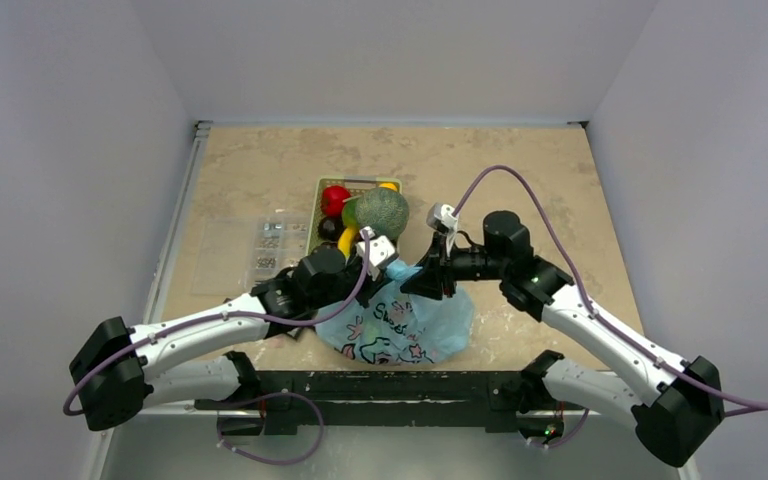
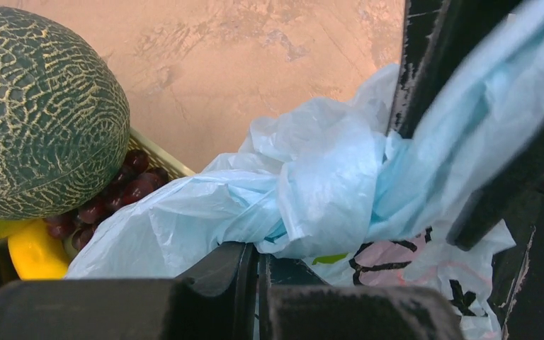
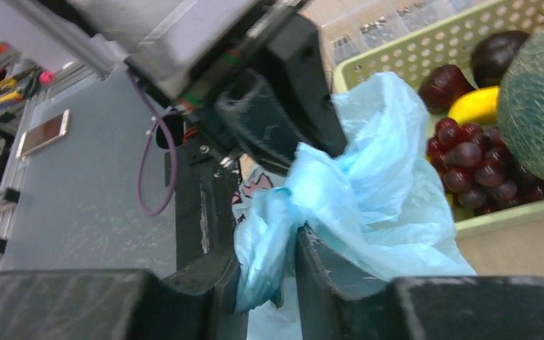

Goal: Place the fake fruits into the plastic bag and tie a complex knot

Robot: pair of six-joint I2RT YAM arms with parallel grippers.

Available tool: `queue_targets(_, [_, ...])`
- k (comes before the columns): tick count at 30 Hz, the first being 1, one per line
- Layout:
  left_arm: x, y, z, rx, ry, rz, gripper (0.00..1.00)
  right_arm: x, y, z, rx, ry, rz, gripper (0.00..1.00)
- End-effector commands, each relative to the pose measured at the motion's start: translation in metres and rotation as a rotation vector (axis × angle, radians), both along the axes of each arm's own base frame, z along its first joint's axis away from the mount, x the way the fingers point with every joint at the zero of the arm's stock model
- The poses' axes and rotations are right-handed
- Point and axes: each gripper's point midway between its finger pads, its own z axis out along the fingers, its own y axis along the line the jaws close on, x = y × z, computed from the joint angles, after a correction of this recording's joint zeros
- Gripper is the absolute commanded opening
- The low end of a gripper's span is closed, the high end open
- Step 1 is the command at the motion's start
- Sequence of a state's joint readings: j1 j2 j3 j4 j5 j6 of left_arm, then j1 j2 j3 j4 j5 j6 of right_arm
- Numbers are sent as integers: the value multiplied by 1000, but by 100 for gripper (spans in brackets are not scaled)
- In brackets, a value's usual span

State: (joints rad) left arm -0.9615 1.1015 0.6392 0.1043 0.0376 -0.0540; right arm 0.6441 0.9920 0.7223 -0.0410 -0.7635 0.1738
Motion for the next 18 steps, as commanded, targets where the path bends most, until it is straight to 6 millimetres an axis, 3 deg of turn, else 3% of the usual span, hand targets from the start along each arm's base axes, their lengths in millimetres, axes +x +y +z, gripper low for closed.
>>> queue_targets(1, [6,-4,15,-92,-29,8,0,-21,-2,34,31,-43,123,41])
queue_targets(3, [3,-6,15,-98,-53,-26,0,-13,-3,41,-12,-57,130,62])
queue_targets(5, [1,-6,13,-94,-76,-49,0,3,-6,60,-28,-35,120,72])
queue_targets(7, [-1,-6,12,-85,-91,-66,0,19,-13,85,5,-28,103,75])
queue_targets(9, [-2,-7,13,-85,-105,-82,0,38,-18,100,24,-30,52,71])
queue_targets(10, [-3,-8,14,-81,-119,-94,0,49,-20,97,16,-32,26,67])
queue_targets(18, [5,-7,17,-66,-150,-71,0,102,-24,36,-75,-28,-73,33])
